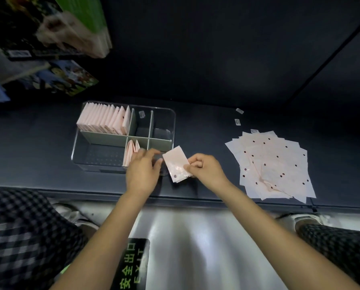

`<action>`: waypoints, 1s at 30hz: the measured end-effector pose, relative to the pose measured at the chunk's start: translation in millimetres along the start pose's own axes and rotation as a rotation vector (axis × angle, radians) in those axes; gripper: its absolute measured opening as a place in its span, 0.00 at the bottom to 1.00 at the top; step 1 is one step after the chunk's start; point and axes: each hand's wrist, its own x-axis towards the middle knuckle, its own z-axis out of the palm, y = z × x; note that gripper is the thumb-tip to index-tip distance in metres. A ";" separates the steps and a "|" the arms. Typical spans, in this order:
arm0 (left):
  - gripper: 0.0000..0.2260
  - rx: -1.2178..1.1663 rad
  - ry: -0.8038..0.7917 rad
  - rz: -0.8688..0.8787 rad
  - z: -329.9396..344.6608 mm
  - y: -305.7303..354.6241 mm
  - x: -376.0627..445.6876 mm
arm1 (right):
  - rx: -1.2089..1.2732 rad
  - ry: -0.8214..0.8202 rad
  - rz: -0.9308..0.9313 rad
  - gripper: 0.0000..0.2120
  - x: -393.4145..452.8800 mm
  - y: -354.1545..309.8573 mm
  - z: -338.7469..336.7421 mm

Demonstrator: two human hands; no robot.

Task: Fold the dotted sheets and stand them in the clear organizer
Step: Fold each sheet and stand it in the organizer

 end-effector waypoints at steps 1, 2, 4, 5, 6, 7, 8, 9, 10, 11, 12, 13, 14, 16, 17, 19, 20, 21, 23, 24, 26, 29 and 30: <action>0.09 0.095 0.055 0.012 -4.0 -7.5 -0.5 | 0.003 0.038 -0.009 0.06 1.6 -5.7 7.5; 0.09 0.169 0.077 0.019 -6.9 -14.6 -0.6 | 0.011 0.068 -0.016 0.06 3.2 -11.5 14.8; 0.10 0.282 0.054 0.030 -10.1 -25.9 1.1 | 0.025 0.106 -0.015 0.04 6.4 -23.2 27.9; 0.11 0.321 0.032 0.036 -11.0 -30.2 2.7 | 0.031 0.118 -0.015 0.04 8.2 -28.6 33.7; 0.12 0.342 0.016 0.044 -11.7 -33.5 4.3 | 0.034 0.127 -0.016 0.04 10.2 -33.5 39.3; 0.11 0.341 0.012 0.053 -12.1 -35.9 5.5 | 0.034 0.136 -0.020 0.05 12.5 -37.8 44.2; 0.11 0.323 0.022 0.063 -12.4 -37.6 6.1 | 0.027 0.143 -0.025 0.06 14.9 -42.0 48.9; 0.10 0.300 0.043 0.070 -12.4 -38.7 6.0 | 0.017 0.148 -0.032 0.07 17.3 -45.7 53.2; 0.09 0.283 0.067 0.068 -12.4 -39.7 5.6 | 0.004 0.149 -0.038 0.07 19.8 -49.2 57.3; 0.08 0.271 0.083 0.059 -12.9 -40.9 5.4 | -0.015 0.150 -0.044 0.08 22.2 -52.3 61.2; 0.07 0.270 0.087 0.052 -13.7 -42.9 5.5 | -0.038 0.151 -0.050 0.08 24.8 -55.2 64.9; 0.07 0.275 0.081 0.051 -14.7 -45.3 6.2 | -0.069 0.153 -0.055 0.09 27.3 -57.7 68.3; 0.07 0.281 0.072 0.054 -15.9 -48.1 6.9 | -0.109 0.157 -0.062 0.10 29.6 -59.6 71.3; 0.07 0.276 0.071 0.047 -18.4 -53.9 8.9 | -0.215 0.172 -0.091 0.10 33.7 -62.2 75.8; 0.07 0.264 0.080 0.032 -19.7 -56.4 9.8 | -0.271 0.180 -0.109 0.09 35.7 -63.2 77.6; 0.06 0.212 0.102 -0.011 -21.7 -60.0 11.1 | -0.377 0.179 -0.141 0.06 38.7 -65.1 82.1; 0.06 0.184 0.109 -0.027 -22.4 -61.5 11.7 | -0.428 0.170 -0.153 0.04 39.6 -66.7 85.1; 0.06 0.162 0.113 -0.037 -22.9 -62.8 12.1 | -0.473 0.158 -0.162 0.03 40.3 -68.4 88.6; 0.06 0.127 0.111 -0.049 -24.1 -64.1 12.4 | -0.542 0.143 -0.169 0.02 41.6 -72.1 96.6; 0.06 0.118 0.108 -0.053 -24.7 -64.7 12.4 | -0.575 0.140 -0.164 0.03 42.5 -74.0 101.3; 0.07 0.118 0.101 -0.061 -25.8 -66.1 12.5 | -0.644 0.130 -0.130 0.06 44.9 -78.0 111.4; 0.07 0.096 0.111 -0.054 -26.0 -68.1 12.1 | -0.702 0.094 -0.067 0.08 46.8 -83.0 124.6; 0.07 0.079 0.121 -0.052 -25.5 -68.0 11.7 | -0.711 0.086 -0.062 0.09 46.8 -84.1 128.1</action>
